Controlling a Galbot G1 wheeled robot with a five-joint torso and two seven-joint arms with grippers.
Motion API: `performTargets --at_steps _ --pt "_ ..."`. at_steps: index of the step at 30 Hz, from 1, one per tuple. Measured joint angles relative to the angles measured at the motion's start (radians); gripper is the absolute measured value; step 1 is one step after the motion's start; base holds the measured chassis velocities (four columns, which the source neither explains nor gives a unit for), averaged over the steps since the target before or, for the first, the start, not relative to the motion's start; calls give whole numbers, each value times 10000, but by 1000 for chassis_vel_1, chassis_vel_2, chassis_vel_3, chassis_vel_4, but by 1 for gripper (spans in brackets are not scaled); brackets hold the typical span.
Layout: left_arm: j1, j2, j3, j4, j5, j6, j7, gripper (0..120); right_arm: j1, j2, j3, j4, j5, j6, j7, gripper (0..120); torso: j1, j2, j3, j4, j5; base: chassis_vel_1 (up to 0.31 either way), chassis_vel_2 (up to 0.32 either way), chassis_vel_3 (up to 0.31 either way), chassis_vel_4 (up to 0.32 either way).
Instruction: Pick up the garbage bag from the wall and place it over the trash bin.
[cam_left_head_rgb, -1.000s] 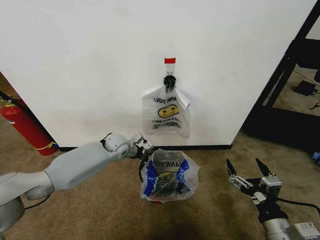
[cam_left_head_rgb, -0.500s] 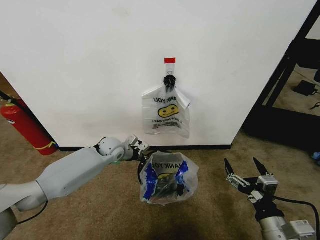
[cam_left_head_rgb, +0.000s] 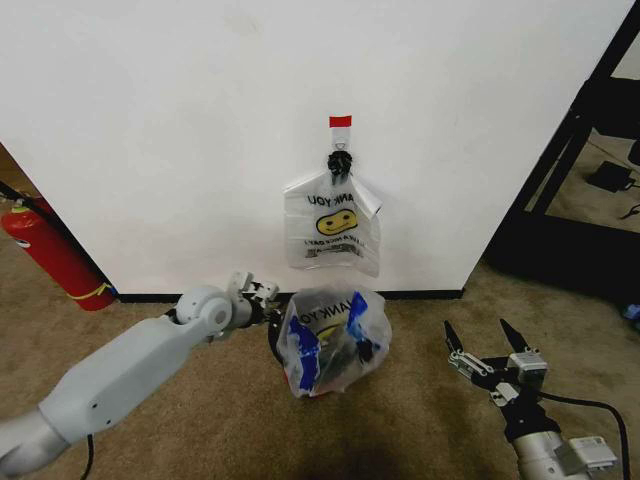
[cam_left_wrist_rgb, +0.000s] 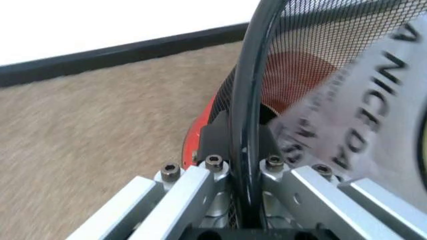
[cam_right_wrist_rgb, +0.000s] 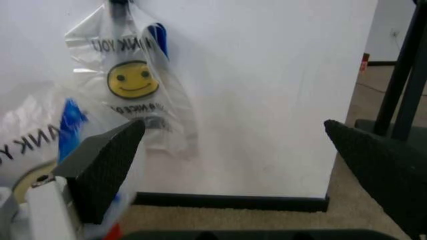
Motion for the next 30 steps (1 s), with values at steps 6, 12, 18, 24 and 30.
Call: performTargets --at_steps 6,12,18,24,30 --pt "1577 21 -1144 -1563 -442 -10 -1925 0 102 -42 -164 5 33 -115 58 100 -1 1 -1 -1 -1 0 0 0 0" --pt "2326 -209 -1530 -2047 -777 -222 -3505 0 196 -60 -389 -79 -6 -195 97 100 0 1 -1 -3 0 0 0 0 0" --pt "2854 -759 -1807 -2356 -465 -831 -4568 0 239 -66 -552 -207 -99 -223 113 100 0 1 -1 -3 1 0 0 0 0" --pt "3154 -1221 -1759 -2478 -102 -1337 -5238 0 285 -144 -714 -222 -134 -351 171 100 -1 1 -1 -3 1 0 0 0 0" --pt "3477 -1713 -1725 -2433 74 -1742 -5867 0 346 -284 -874 -249 -139 -562 279 100 0 0 0 -2 2 0 0 0 0"
